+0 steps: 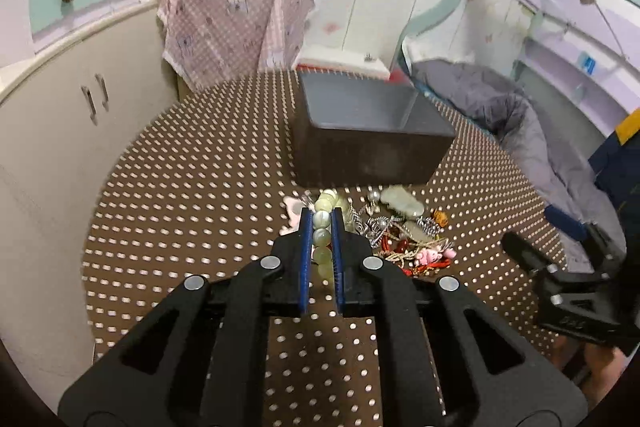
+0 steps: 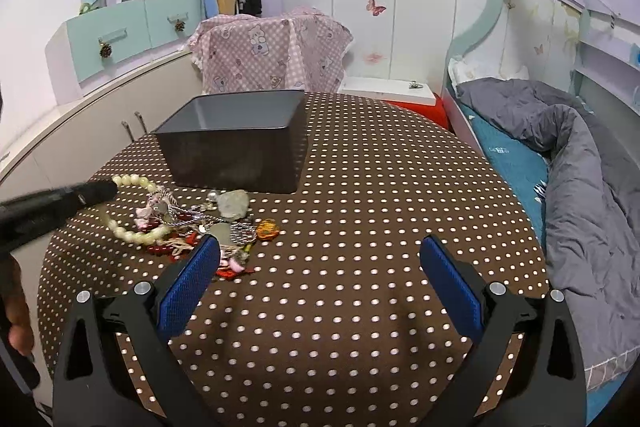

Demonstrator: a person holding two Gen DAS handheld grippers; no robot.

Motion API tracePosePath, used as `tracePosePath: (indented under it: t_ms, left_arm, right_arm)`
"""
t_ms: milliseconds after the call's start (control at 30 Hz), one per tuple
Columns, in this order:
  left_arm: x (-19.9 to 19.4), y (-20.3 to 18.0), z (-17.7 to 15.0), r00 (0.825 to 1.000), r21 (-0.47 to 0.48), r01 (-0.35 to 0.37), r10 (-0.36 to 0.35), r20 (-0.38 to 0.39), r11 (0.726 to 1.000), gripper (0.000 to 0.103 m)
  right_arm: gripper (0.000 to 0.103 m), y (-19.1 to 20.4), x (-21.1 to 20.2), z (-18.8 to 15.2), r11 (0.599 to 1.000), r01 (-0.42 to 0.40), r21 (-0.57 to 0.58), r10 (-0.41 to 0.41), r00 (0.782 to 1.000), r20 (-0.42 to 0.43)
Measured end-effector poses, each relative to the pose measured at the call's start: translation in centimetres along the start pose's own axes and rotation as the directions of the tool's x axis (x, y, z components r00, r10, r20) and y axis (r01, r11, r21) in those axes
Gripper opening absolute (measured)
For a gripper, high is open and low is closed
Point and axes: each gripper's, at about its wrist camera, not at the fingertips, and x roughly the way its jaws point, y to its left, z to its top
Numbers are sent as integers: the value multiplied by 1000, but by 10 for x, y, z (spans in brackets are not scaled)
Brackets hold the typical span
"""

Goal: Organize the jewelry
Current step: 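Lower the left tool onto the pile and grasp the cream pearl bracelet, then carry the bracelet into the box with the left tool while the right tool drops a pink charm in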

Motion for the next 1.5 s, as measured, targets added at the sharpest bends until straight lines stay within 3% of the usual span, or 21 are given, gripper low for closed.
tracePosePath:
  t_ms: [167,433,600,733,800,933,1033,1067,1233,1500]
  left_arm:
    - [-33,13,0,997,-21,5,-4,72,1000,9]
    - [-44,39,-7,997,-67,-3,8,80,998,9]
    - [-46,51,-9,997,-88,11,-3,83,996,9]
    - [-45,55,-7,997,-91,11,-4,83,996,9]
    - [-44,57,-5,997,-89,12,-5,83,996,10]
    - [-40,63,0,996,-89,13,-5,88,996,10]
    - [-36,64,4,996,-90,18,-10,87,996,10]
    - [-35,65,5,996,-88,18,-10,89,996,10]
    - [-31,60,13,995,-71,17,-11,95,997,10]
    - [-20,43,39,991,-49,88,-82,106,995,10]
  right_arm:
    - [96,11,-2,2,999,-41,-6,41,999,-10]
    - [94,58,6,20,979,-188,-81,187,982,-26]
    - [68,94,31,37,946,-302,-118,294,952,-86]
    - [56,116,61,44,942,-301,-152,277,948,-158]
    - [48,121,79,48,936,-333,-117,306,931,-201]
    - [39,130,97,52,941,-311,-133,276,933,-232]
    - [26,131,107,50,939,-317,-132,275,925,-264]
    - [16,131,109,49,936,-326,-133,282,921,-270]
    - [11,121,100,49,928,-353,-117,321,919,-230]
    - [11,91,66,72,906,-420,-50,411,902,-132]
